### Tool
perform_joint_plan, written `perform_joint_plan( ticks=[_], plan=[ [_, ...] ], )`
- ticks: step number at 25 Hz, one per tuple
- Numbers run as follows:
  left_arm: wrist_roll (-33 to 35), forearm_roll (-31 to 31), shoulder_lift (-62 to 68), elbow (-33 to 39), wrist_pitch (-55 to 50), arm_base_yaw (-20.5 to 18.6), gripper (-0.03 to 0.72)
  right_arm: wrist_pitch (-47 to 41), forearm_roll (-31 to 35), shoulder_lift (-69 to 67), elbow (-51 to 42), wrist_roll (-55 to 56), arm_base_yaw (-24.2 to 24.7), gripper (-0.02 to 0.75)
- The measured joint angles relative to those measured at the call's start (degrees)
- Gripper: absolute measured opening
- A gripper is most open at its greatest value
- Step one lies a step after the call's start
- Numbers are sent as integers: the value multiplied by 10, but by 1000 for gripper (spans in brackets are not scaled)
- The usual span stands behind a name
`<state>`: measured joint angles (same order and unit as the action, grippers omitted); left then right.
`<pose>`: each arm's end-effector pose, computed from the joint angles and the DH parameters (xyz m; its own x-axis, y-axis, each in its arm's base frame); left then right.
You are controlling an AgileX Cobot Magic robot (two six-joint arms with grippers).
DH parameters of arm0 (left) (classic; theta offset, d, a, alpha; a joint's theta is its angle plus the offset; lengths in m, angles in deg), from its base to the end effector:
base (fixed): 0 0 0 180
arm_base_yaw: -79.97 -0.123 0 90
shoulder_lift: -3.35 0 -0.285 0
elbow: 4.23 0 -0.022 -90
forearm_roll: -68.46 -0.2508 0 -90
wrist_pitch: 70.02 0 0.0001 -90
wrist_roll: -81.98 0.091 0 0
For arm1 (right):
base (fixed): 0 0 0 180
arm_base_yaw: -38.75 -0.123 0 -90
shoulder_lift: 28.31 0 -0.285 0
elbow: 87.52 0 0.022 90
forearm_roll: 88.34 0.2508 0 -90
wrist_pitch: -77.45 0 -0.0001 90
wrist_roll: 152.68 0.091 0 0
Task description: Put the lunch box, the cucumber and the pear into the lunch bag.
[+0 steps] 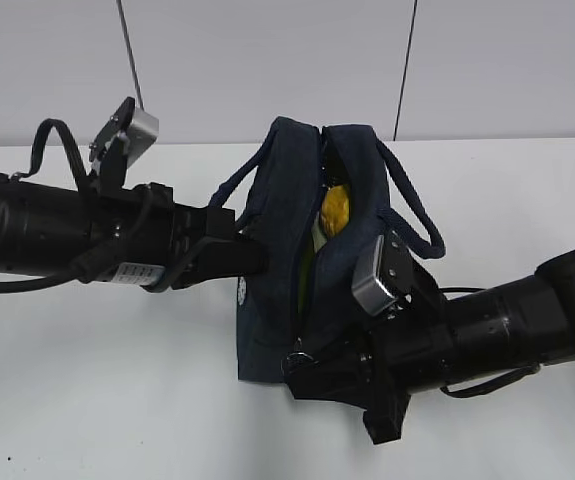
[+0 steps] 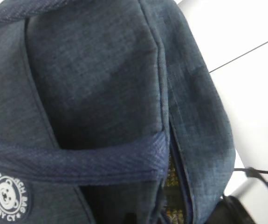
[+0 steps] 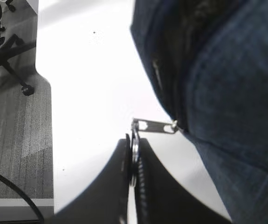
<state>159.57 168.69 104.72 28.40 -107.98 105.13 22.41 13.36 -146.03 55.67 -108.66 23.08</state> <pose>0.2575 -0.1819 0.2014 -0.8161 0.0075 -0.5779 0.4781 0.5705 -0.6678 0.2656 0.1504 0.1178 -0.3492 -0.3707 -0.8606 -0.9224 0.2977 0.2461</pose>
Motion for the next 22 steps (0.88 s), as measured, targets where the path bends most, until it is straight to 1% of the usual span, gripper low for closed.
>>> perform_joint_plan(
  ticks=[7,10,12,14,16,18,20,22],
  plan=[
    [0,0,0,0,0,0,-12,4,-5,81,-38,15,0,6],
    [0,0,0,0,0,0,3,26,-10,112,-43,30,0,6],
    [0,0,0,0,-1,0,31,39,-12,133,-43,34,0,6],
    [0,0,0,0,-3,0,92,47,-12,148,-43,38,0,6],
    [0,-1,0,0,-6,0,175,49,-13,157,-43,40,0,6],
    [0,-2,0,0,-8,0,274,49,-13,164,-44,43,0,6],
    [0,-8,0,0,-14,0,347,50,-13,168,-44,45,0,6],
    [0,-17,0,0,-23,0,389,50,-8,172,-44,46,0,6]
  ],
)
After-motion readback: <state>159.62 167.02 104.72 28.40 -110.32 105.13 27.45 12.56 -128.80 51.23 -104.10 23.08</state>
